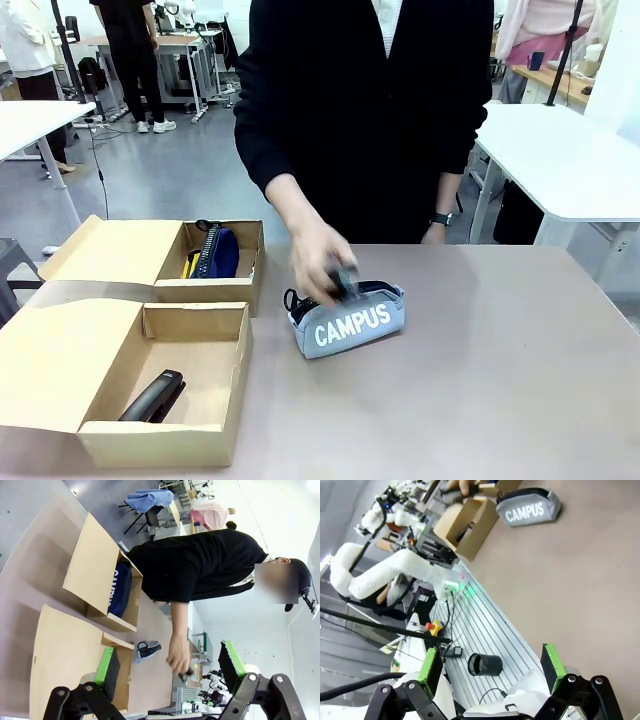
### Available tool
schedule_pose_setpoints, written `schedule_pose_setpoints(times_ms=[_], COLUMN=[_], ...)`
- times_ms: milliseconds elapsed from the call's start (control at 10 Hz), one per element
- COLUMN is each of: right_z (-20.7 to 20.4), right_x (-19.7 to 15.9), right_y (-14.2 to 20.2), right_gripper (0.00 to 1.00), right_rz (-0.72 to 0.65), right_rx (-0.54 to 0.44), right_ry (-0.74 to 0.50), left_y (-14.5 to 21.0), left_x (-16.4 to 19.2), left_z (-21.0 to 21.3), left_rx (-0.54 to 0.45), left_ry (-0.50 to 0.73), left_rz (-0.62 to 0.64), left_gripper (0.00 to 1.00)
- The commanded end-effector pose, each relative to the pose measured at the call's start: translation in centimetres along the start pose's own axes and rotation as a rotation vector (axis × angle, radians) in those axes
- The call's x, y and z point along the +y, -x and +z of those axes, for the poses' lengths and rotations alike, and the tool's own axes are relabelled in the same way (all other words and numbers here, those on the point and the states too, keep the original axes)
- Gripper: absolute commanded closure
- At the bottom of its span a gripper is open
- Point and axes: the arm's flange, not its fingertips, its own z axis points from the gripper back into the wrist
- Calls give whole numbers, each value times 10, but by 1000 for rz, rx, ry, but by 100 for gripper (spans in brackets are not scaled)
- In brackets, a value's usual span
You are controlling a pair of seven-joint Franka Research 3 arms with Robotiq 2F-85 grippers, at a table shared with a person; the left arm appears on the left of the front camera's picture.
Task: Place items inside the box.
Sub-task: Pick up a Pencil pouch or Stapler and place it inside the Mailer Box closest to the robot.
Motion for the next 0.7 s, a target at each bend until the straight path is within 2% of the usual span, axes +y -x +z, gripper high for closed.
schedule_pose_setpoints(times_ms=[0,100,200,300,400,500,600], right_z=[-27,-33,-48,-84,-118,-154,-197], right_x=[-10,-12,-9,0,8,15,25], right_y=[-23,-31,-44,-72,-99,-123,-141], right_gripper=[0,0,0,0,0,0,0], right_rz=[-18,-39,-15,91,179,236,309], right_rx=[-9,-9,35,85,182,224,337], right_ry=[2,2,48,113,128,190,158], left_y=[0,0,0,0,0,0,0], left_x=[0,0,0,0,0,0,0], left_z=[0,0,0,0,0,0,0], left_rx=[-5,-5,-5,-5,-5,-5,-5], left_ry=[20,20,20,20,20,20,20], left_rz=[-12,-12,-12,-12,-12,-12,-12], left_gripper=[0,0,0,0,0,0,0])
